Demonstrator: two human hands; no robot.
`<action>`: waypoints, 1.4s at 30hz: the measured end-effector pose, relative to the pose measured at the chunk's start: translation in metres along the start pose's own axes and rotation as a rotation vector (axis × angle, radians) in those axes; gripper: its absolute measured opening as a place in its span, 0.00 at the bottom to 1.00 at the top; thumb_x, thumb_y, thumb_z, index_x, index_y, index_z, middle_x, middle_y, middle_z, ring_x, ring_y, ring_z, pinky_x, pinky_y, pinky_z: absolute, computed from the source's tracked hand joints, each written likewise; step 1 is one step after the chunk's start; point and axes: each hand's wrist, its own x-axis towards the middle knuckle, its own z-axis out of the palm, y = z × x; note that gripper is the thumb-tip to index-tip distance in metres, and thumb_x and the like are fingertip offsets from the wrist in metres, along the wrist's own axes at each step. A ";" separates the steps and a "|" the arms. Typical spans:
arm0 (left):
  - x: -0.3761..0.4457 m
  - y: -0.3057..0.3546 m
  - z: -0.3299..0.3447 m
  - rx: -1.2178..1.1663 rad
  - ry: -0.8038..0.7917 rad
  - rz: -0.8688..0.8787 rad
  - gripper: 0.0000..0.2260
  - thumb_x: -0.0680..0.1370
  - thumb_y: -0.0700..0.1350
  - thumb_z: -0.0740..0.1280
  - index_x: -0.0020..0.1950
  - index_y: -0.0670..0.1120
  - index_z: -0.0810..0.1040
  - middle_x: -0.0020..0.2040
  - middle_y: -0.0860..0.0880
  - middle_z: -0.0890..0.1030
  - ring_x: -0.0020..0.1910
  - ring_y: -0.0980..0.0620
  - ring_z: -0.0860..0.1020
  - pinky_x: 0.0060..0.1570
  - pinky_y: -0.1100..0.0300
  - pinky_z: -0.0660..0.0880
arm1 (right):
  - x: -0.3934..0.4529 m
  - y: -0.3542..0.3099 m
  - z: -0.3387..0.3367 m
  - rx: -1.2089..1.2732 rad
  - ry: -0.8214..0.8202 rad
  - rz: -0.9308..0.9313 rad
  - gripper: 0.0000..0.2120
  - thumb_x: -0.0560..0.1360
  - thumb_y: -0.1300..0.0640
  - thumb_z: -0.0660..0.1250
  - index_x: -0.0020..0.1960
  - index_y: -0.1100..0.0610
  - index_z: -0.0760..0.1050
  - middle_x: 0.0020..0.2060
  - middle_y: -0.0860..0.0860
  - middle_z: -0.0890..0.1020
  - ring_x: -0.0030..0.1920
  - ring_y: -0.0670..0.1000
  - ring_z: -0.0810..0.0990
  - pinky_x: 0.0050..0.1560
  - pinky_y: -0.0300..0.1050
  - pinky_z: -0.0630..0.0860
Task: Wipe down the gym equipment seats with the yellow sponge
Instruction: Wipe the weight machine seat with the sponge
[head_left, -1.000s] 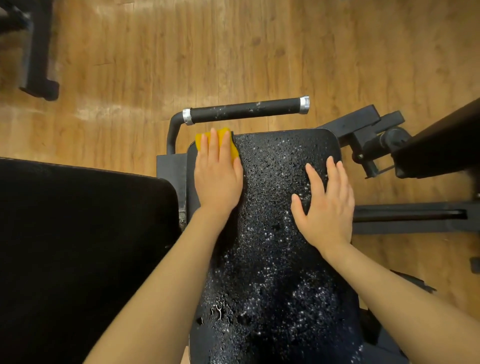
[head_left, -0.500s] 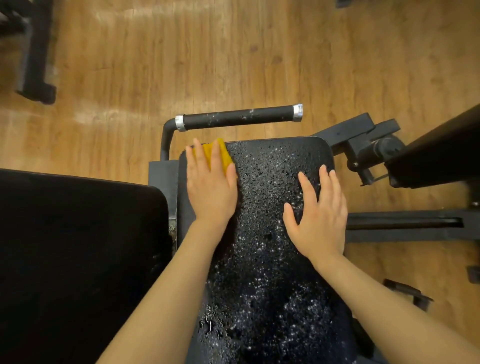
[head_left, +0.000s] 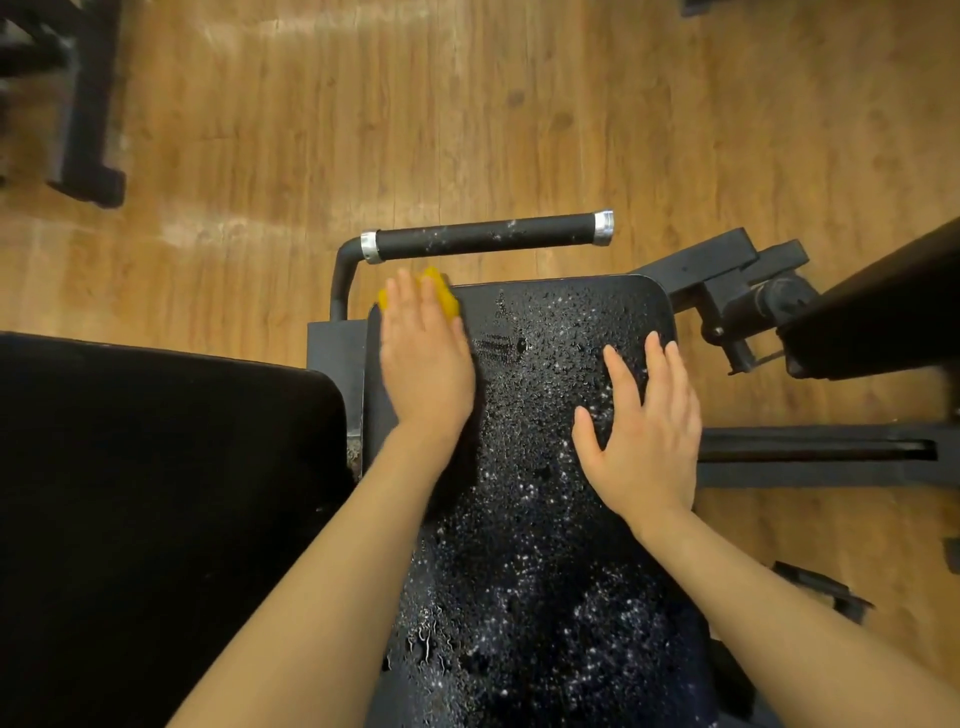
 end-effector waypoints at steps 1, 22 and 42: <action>-0.007 0.010 0.001 -0.002 -0.018 0.089 0.23 0.81 0.45 0.58 0.76 0.42 0.61 0.77 0.40 0.58 0.76 0.42 0.56 0.75 0.50 0.54 | 0.000 0.000 0.000 0.002 0.004 0.000 0.29 0.75 0.42 0.56 0.74 0.51 0.60 0.76 0.57 0.55 0.77 0.56 0.50 0.72 0.59 0.57; -0.033 -0.022 -0.005 -0.020 -0.062 0.140 0.22 0.80 0.38 0.60 0.74 0.44 0.64 0.77 0.44 0.58 0.77 0.43 0.54 0.73 0.48 0.58 | 0.000 -0.001 0.000 -0.007 0.024 -0.004 0.29 0.76 0.42 0.57 0.74 0.51 0.60 0.76 0.57 0.56 0.76 0.56 0.51 0.72 0.59 0.57; -0.092 0.010 -0.002 -0.097 -0.099 0.070 0.25 0.80 0.52 0.54 0.75 0.43 0.63 0.78 0.43 0.57 0.77 0.42 0.52 0.75 0.50 0.54 | 0.000 -0.002 0.000 0.002 0.023 -0.004 0.29 0.75 0.43 0.57 0.74 0.51 0.59 0.76 0.57 0.55 0.76 0.57 0.51 0.72 0.59 0.57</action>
